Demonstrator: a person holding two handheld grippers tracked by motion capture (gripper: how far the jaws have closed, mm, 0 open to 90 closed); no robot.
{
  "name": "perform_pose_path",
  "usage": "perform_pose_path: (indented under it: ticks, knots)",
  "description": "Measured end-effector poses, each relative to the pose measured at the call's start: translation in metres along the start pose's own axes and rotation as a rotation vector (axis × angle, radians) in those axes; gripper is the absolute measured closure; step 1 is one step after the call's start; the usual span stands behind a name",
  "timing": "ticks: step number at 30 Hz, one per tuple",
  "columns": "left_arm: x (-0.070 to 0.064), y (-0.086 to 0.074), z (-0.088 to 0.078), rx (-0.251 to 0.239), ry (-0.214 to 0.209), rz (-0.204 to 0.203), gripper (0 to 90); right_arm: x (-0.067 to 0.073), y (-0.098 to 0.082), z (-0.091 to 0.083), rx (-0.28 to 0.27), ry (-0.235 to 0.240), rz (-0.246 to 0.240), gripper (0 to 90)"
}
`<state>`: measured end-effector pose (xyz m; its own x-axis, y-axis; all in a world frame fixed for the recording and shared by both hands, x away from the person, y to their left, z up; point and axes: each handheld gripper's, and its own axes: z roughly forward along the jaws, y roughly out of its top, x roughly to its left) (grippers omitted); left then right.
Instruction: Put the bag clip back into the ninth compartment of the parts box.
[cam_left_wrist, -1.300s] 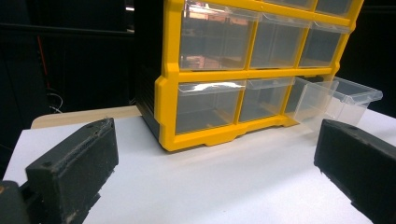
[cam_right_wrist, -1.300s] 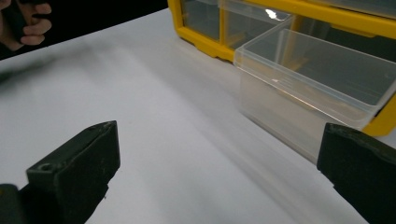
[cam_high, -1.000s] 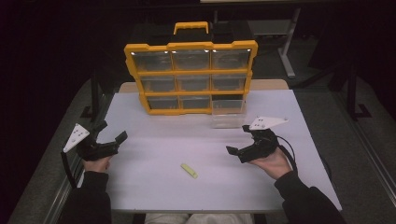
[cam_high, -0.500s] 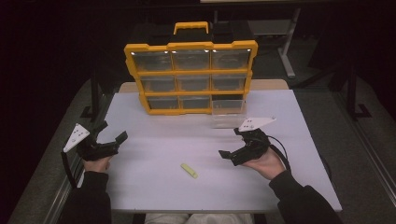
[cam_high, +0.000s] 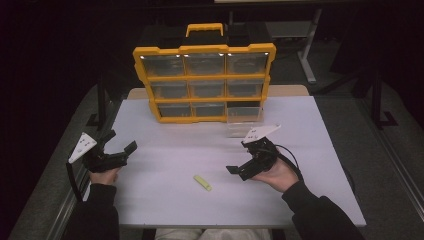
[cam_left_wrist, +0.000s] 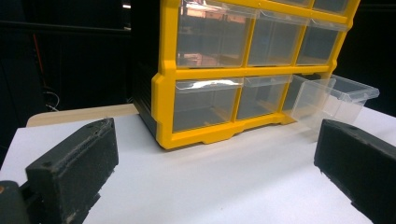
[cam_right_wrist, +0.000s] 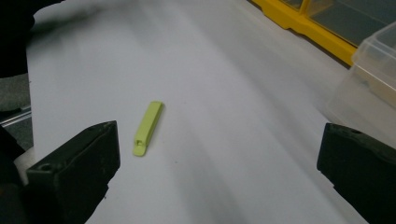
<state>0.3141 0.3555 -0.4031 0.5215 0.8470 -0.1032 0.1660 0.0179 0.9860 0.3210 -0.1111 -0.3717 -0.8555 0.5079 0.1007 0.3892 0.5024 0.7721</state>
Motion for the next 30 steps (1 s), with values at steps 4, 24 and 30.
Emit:
perform_pose_path:
  ticks: [4, 24, 30]
  knots:
    - [0.0, 0.0, 0.0, 0.0, 0.0, 0.001, 0.0, 0.004, 0.005, 0.006, 0.023, 0.005, -0.004, 0.0]
    - [0.0, 0.0, 0.001, 0.003, 0.003, 0.003, 0.0, 0.023, 0.021, 0.042, 0.181, 0.087, -0.051, 0.0]
    - [-0.001, 0.0, 0.001, 0.004, 0.003, 0.005, 0.0, 0.025, 0.025, 0.052, 0.226, 0.107, -0.062, 0.0]
